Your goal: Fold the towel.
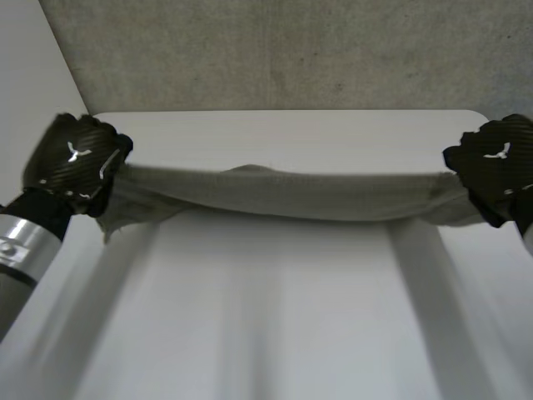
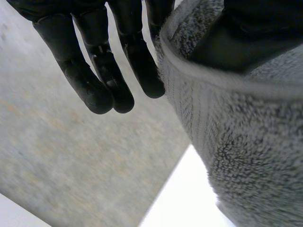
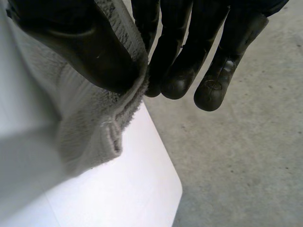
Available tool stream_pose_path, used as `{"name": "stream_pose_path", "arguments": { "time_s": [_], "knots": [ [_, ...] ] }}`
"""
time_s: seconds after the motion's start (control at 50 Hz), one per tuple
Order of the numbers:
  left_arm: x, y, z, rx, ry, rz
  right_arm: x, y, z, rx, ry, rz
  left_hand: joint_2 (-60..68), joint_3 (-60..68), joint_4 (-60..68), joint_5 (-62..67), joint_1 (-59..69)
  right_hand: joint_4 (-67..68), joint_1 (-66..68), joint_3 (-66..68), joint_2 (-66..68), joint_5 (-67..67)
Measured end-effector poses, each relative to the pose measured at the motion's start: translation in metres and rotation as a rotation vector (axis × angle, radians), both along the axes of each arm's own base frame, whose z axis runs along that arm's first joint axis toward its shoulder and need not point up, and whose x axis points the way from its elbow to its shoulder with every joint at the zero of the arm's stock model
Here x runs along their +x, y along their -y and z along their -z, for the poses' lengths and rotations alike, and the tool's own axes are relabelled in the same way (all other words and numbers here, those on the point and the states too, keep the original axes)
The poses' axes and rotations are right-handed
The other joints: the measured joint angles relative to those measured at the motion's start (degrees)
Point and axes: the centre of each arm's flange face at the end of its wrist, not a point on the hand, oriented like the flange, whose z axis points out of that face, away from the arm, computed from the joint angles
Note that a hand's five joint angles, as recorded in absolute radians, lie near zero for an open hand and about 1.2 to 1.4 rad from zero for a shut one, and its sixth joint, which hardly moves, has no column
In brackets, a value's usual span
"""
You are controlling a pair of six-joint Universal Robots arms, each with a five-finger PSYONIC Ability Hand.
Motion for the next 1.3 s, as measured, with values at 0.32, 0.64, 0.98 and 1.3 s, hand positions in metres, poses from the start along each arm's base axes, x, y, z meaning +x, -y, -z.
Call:
{"name": "stream_pose_path", "arguments": {
  "time_s": [0.32,0.64,0.98,1.3],
  "knots": [
    [0.002,0.015,0.003,0.061,-0.048,0.012,-0.016,0.037,-0.018,-0.008,0.018,0.054,-0.17,-1.39,-0.49,0.00,-0.02,0.00,0.00,0.00,0.55,0.02],
    [-0.004,0.021,0.054,0.339,-0.021,0.006,-0.007,0.054,0.032,0.163,-0.015,0.065,-31.08,-33.36,-31.58,-29.60,-26.77,0.00,0.00,0.00,0.55,1.07],
    [0.001,0.015,0.066,0.428,-0.016,-0.015,-0.009,0.046,0.048,0.214,-0.017,0.066,-52.00,-54.82,-52.84,-51.56,-47.76,0.00,0.00,0.00,0.55,1.08],
    [-0.011,0.053,0.107,0.548,0.067,-0.034,-0.008,0.039,0.069,0.219,-0.023,0.055,-55.95,-57.63,-56.38,-53.64,-50.88,0.00,0.00,0.00,0.55,1.09]
  ]
}}
